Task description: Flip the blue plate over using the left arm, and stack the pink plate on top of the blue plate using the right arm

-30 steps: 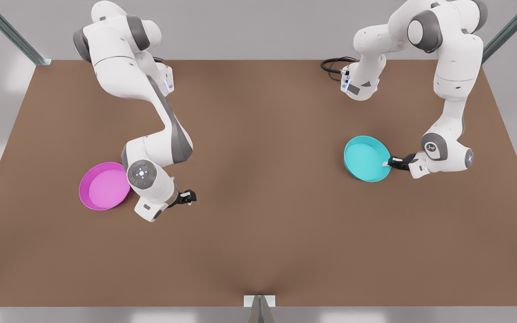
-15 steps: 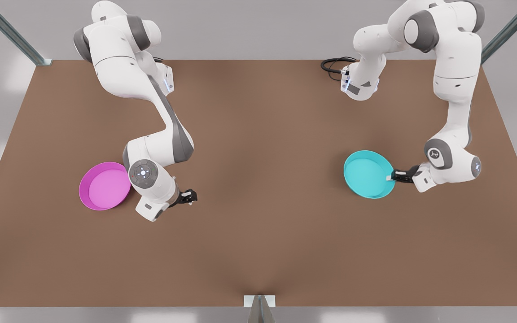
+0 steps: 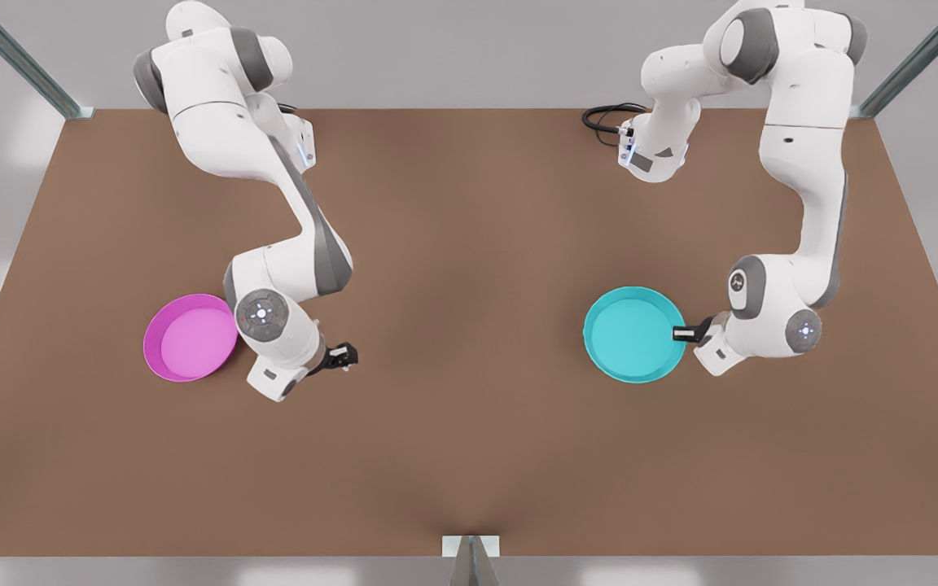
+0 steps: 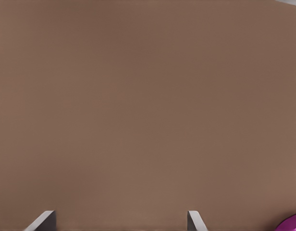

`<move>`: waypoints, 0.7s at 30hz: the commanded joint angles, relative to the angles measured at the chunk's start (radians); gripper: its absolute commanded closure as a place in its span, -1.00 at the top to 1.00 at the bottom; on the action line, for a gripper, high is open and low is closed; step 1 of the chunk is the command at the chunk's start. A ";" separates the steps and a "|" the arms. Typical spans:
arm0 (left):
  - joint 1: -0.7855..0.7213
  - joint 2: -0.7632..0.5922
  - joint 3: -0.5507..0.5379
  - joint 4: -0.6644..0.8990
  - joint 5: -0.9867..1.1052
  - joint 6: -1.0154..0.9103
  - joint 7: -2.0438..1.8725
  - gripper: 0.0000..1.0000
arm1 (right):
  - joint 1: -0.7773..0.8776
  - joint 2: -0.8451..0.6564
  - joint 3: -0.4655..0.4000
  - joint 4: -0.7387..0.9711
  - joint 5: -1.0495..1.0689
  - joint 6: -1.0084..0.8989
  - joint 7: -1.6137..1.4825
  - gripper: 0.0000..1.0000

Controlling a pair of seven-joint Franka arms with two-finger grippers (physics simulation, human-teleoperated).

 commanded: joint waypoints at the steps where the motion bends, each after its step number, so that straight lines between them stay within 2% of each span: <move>1: 0.000 0.000 -0.008 0.002 0.036 -0.001 -0.017 -0.57 | 0.002 0.000 0.000 0.000 -0.003 0.000 -0.002 1.00; 3: 0.000 -0.001 -0.038 0.007 0.097 -0.010 -0.075 -0.57 | 0.008 0.000 -0.001 0.000 -0.008 0.002 -0.002 1.00; 9: -0.001 -0.001 -0.147 0.142 0.363 -0.243 -0.273 -0.57 | 0.008 0.001 0.000 -0.001 -0.006 0.000 -0.002 1.00; 10: -0.049 0.000 -0.163 0.155 0.380 -0.274 -0.296 -0.57 | 0.008 0.001 0.000 -0.001 -0.005 0.000 0.000 1.00; 21: -0.224 0.005 -0.164 0.192 0.619 -0.466 -0.559 -0.57 | 0.013 0.001 0.000 -0.003 -0.002 -0.005 -0.002 1.00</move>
